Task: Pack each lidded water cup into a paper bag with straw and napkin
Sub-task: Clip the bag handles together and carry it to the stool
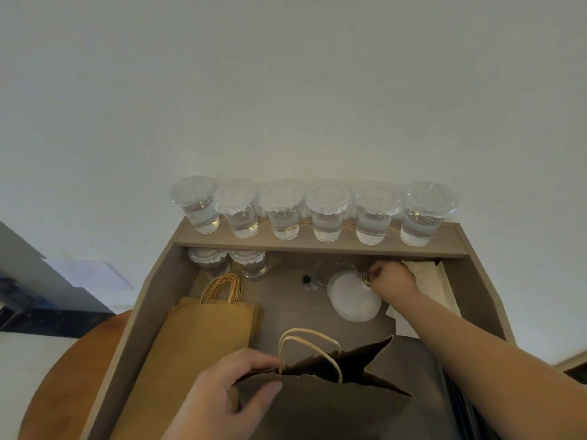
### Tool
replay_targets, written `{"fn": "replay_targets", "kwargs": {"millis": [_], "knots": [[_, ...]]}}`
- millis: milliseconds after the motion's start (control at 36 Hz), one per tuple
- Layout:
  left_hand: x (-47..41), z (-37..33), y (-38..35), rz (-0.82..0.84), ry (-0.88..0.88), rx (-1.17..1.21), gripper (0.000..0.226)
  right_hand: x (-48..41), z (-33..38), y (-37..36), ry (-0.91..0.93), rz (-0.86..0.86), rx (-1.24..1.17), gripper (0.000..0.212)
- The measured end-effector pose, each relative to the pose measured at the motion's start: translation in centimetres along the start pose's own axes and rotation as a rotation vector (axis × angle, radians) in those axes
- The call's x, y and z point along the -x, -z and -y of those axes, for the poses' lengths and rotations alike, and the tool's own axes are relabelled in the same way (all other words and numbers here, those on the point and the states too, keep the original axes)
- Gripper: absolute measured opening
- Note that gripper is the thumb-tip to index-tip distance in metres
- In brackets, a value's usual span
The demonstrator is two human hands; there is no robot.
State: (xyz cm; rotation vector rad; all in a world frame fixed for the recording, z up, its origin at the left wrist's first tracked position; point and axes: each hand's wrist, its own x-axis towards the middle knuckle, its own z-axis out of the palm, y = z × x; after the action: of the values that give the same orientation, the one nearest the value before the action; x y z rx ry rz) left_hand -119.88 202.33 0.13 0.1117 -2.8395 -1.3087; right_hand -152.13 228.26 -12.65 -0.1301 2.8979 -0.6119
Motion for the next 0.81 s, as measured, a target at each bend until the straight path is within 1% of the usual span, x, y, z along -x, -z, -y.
{"fn": "replay_targets", "kwargs": {"millis": [111, 194, 333, 472, 694, 806], "knots": [[-0.05, 0.00, 0.06, 0.011, -0.008, 0.012, 0.044, -0.15, -0.16, -0.10, 0.023, 0.020, 0.017, 0.033], [0.01, 0.07, 0.02, 0.014, -0.007, 0.016, 0.044, -0.13, -0.23, -0.10, 0.040, 0.046, 0.046, 0.037], [0.19, -0.07, -0.17, 0.000, 0.000, 0.036, 0.042, -0.22, -0.39, -0.14, 0.032, 0.047, 0.022, 0.026], [0.30, -0.21, -0.19, -0.014, -0.001, 0.045, 0.044, -0.47, -0.57, -0.14, 0.018, 0.048, -0.056, 0.019], [0.01, -0.10, 0.13, 0.019, 0.006, 0.023, 0.044, -0.48, -0.50, 0.27, -0.003, 0.074, -0.068, 0.026], [-0.03, -0.14, 0.17, 0.025, 0.004, 0.022, 0.044, -0.44, -0.70, 0.19, 0.002, 0.041, -0.130, 0.028]]}}
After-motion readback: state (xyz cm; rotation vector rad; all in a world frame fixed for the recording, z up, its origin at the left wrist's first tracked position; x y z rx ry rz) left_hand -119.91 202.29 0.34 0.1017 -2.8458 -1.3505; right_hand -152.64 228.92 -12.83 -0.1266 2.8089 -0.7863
